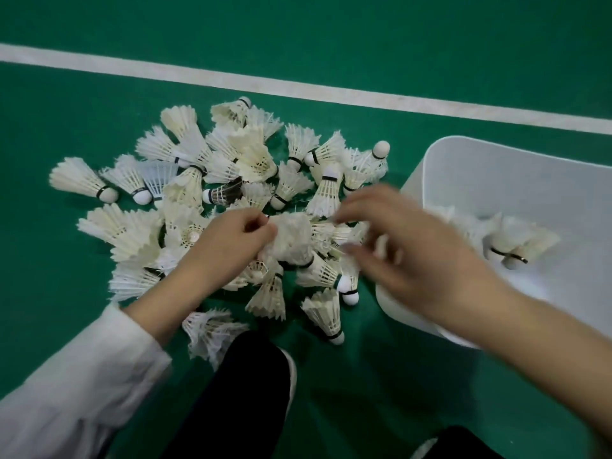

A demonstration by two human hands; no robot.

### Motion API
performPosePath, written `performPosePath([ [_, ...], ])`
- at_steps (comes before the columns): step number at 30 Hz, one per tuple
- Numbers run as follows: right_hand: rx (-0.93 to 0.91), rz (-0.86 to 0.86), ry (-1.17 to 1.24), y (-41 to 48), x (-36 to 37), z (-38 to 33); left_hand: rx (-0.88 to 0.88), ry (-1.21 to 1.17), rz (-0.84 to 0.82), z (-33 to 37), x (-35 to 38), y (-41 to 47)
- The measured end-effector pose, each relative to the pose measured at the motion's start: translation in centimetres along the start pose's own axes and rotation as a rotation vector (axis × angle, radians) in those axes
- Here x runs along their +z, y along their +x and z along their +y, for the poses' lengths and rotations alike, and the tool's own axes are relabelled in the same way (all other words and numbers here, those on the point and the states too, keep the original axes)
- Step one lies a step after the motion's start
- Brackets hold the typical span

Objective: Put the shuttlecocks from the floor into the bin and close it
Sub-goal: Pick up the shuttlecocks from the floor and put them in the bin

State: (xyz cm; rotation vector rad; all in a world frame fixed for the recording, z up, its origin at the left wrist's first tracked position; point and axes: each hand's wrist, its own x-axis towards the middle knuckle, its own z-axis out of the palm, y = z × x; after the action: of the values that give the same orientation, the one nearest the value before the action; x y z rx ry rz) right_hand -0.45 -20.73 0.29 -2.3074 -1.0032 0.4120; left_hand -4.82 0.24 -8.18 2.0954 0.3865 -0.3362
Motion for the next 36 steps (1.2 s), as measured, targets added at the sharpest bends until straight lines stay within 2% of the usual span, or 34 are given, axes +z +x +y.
performPosePath([
  [3, 0.033, -0.229, -0.109, 2.4, 5.1, -1.5, -0.004, -0.211, -0.009, 0.5, -0.6, 0.2],
  [4, 0.061, -0.214, -0.12, 3.0, 6.3, -1.3, 0.004, -0.24, 0.006, 0.5, -0.9, 0.2],
  [7, 0.243, 0.035, -0.037, 4.3, 7.2, 0.0, 0.016, -0.229, 0.125, -0.4, -1.4, -0.3],
  [9, 0.369, 0.138, 0.015, 4.2, 7.5, 1.2, 0.039, 0.009, 0.082, -1.6, -1.0, -1.1],
  [12, 0.463, 0.094, 0.031, 3.2, 9.2, 2.1, 0.131, 0.429, -0.141, -4.2, 1.7, -2.3],
  [14, 0.504, 0.054, 0.032, 2.7, 10.7, 2.7, 0.265, 0.638, -0.131, -6.2, 3.4, -2.3],
  [15, 0.526, 0.041, 0.032, 2.5, 11.1, 3.0, 0.277, 0.658, -0.102, -6.6, 3.6, -2.1],
  [17, 0.544, 0.039, 0.045, 2.5, 11.4, 3.4, 0.231, 0.575, -0.034, -6.6, 3.1, -1.7],
  [19, 0.529, 0.056, 0.053, 2.7, 11.3, 3.6, 0.097, 0.394, 0.002, -5.8, 1.9, -1.7],
  [21, 0.509, 0.089, 0.065, 2.8, 11.0, 3.7, 0.032, 0.276, 0.117, -4.5, 0.3, -1.8],
  [24, 0.519, 0.142, 0.098, 3.1, 10.6, 3.9, -0.001, 0.302, 0.301, -4.1, -1.3, -0.6],
  [30, 0.511, 0.165, 0.136, 3.4, 10.1, 3.1, -0.112, 0.598, 0.15, -5.5, -0.1, 2.6],
  [32, 0.516, 0.164, 0.147, 3.5, 9.6, 2.5, -0.112, 0.591, 0.194, -5.2, -0.4, 2.7],
  [36, 0.484, 0.124, 0.186, 4.0, 7.5, 1.0, 0.016, 0.477, 0.312, -3.1, -2.0, 1.5],
])
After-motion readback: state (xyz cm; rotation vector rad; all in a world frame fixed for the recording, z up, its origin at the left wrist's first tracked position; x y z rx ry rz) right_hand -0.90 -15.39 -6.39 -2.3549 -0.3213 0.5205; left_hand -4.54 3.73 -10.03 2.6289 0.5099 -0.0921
